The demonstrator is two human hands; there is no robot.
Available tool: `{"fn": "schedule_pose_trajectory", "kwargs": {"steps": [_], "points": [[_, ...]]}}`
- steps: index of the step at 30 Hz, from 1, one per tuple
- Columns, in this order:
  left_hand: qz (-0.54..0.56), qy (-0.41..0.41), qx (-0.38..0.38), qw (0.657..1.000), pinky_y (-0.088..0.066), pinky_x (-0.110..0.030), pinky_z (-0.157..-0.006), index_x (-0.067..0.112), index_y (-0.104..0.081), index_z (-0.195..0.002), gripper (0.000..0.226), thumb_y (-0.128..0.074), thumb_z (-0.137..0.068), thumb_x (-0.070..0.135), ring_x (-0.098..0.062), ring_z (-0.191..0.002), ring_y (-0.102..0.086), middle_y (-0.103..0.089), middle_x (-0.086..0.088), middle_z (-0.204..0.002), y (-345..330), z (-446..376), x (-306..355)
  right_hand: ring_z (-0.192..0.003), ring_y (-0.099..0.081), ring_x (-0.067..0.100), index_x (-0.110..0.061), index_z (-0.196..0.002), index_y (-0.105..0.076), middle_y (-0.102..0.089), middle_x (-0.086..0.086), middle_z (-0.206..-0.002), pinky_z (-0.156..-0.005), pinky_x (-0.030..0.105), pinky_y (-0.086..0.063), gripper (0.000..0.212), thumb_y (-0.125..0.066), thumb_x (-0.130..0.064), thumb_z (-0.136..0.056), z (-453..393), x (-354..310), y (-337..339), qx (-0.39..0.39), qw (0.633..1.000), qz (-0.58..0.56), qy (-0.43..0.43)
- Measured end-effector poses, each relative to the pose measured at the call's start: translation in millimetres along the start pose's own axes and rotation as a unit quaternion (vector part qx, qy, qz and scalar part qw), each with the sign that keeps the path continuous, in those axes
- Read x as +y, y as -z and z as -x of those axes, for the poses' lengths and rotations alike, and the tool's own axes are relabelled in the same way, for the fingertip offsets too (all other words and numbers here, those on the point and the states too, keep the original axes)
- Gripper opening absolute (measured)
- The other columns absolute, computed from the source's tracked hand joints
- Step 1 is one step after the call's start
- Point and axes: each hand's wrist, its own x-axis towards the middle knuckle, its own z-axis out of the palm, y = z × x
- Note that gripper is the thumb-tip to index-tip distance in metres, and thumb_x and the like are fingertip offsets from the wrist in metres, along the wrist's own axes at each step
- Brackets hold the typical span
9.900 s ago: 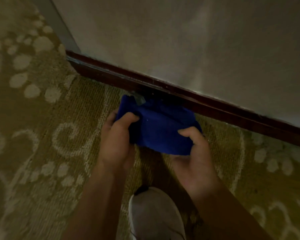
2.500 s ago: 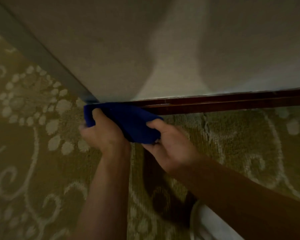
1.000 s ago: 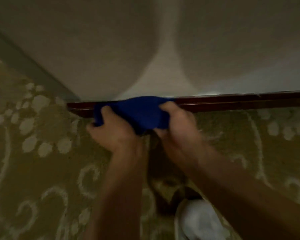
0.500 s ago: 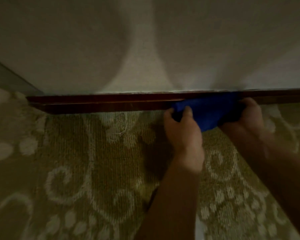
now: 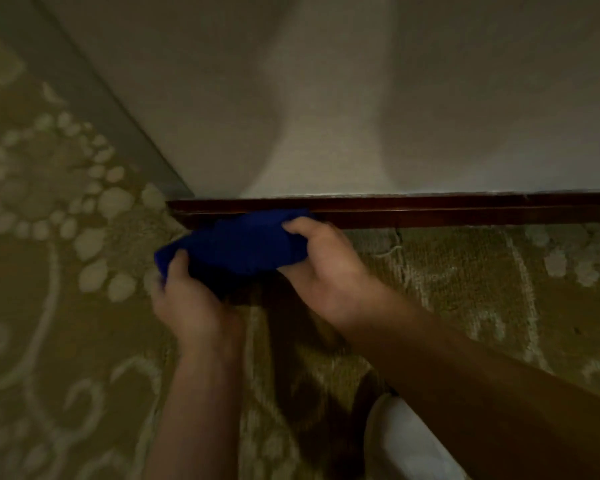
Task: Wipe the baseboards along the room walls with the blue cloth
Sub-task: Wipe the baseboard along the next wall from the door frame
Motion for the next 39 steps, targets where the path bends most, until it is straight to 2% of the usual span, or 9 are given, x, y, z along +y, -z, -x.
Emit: {"fn": "schedule_pose_trajectory", "kwargs": {"steps": [3,5,8,9,15,20,27,33,39], "points": [[0.020,0.009,-0.040,0.999,-0.062,-0.047,-0.072,0.022,-0.051,-0.141,0.057,-0.061,-0.086,0.033,-0.031,-0.107,-0.070,-0.065,-0.009,-0.130,-15,-37,21,-0.110,-0.064,0.033,-0.008,-0.138,-0.046,-0.061,0.018,-0.127,-0.090,0.046,-0.057,0.046,-0.056,-0.004,-0.093,2,8,-32,0.014,0.999,0.045,-0.014],[-0.017,0.014,-0.033,0.999,-0.062,-0.044,-0.067,0.023,-0.049,-0.141,0.062,-0.060,-0.080,0.034,-0.031,-0.107,-0.067,-0.062,-0.009,-0.131,-23,-47,30,-0.101,-0.062,0.031,-0.010,-0.140,-0.042,-0.058,0.017,-0.121,-0.085,0.043,-0.058,0.048,-0.055,-0.005,-0.093,3,9,-46,0.049,0.995,0.083,-0.013],[-0.030,-0.032,0.001,0.999,-0.059,-0.036,-0.076,0.028,-0.054,-0.096,0.010,-0.059,-0.095,0.020,-0.017,-0.094,-0.064,-0.061,0.002,-0.102,-32,-19,39,-0.093,-0.065,0.029,-0.009,-0.135,-0.049,-0.063,0.015,-0.112,-0.069,0.036,-0.060,0.045,-0.056,-0.004,-0.091,6,3,-42,0.058,0.997,0.053,-0.007],[-0.040,-0.062,0.004,0.997,-0.057,-0.036,-0.081,0.028,-0.050,-0.087,0.017,-0.059,-0.096,0.016,-0.015,-0.090,-0.063,-0.059,0.003,-0.096,-32,-13,31,-0.096,-0.067,0.030,-0.008,-0.133,-0.052,-0.066,0.016,-0.114,-0.068,0.035,-0.061,0.043,-0.058,-0.004,-0.090,8,1,-38,0.058,0.998,0.037,0.002],[-0.058,-0.077,-0.006,0.995,-0.054,-0.049,-0.097,0.025,-0.058,-0.094,0.007,-0.063,-0.089,0.023,-0.027,-0.100,-0.066,-0.067,-0.005,-0.105,-42,1,15,-0.099,-0.071,0.032,-0.006,-0.122,-0.061,-0.072,0.017,-0.112,-0.082,0.043,-0.061,0.034,-0.057,-0.002,-0.089,15,-12,-16,0.074,0.994,-0.012,0.074],[-0.040,-0.014,0.017,0.999,-0.056,-0.051,-0.093,0.025,-0.059,-0.082,0.013,-0.064,-0.091,0.017,-0.029,-0.095,-0.069,-0.069,-0.007,-0.096,-21,-17,28,-0.100,-0.071,0.029,-0.004,-0.127,-0.061,-0.072,0.016,-0.114,-0.065,0.031,-0.061,0.038,-0.056,-0.003,-0.090,16,12,-37,0.039,0.998,0.011,0.048],[0.038,0.030,-0.077,0.996,-0.055,-0.041,-0.096,0.025,-0.065,-0.106,0.016,-0.058,-0.097,0.013,-0.023,-0.113,-0.068,-0.071,-0.006,-0.120,58,5,88,-0.103,-0.070,0.026,-0.001,-0.119,-0.065,-0.072,0.015,-0.116,-0.086,0.035,-0.053,0.034,-0.042,-0.003,-0.094,48,34,-46,-0.108,0.992,0.046,-0.046],[0.044,0.085,-0.125,0.988,-0.055,-0.039,-0.087,0.016,-0.061,-0.114,0.018,-0.054,-0.099,0.009,-0.023,-0.105,-0.068,-0.070,-0.009,-0.117,81,10,124,-0.111,-0.067,0.027,-0.004,-0.128,-0.060,-0.070,0.014,-0.123,-0.089,0.038,-0.050,0.042,-0.046,-0.005,-0.088,74,40,-68,-0.126,0.984,0.104,-0.067],[0.040,0.139,-0.080,0.986,-0.056,-0.041,-0.081,0.009,-0.056,-0.126,0.033,-0.063,-0.094,0.008,-0.030,-0.108,-0.067,-0.067,-0.017,-0.122,103,36,176,-0.101,-0.070,0.030,-0.001,-0.122,-0.063,-0.074,0.015,-0.112,-0.081,0.038,-0.052,0.031,-0.049,-0.003,-0.094,123,50,-117,-0.078,0.981,0.169,-0.060]]}}
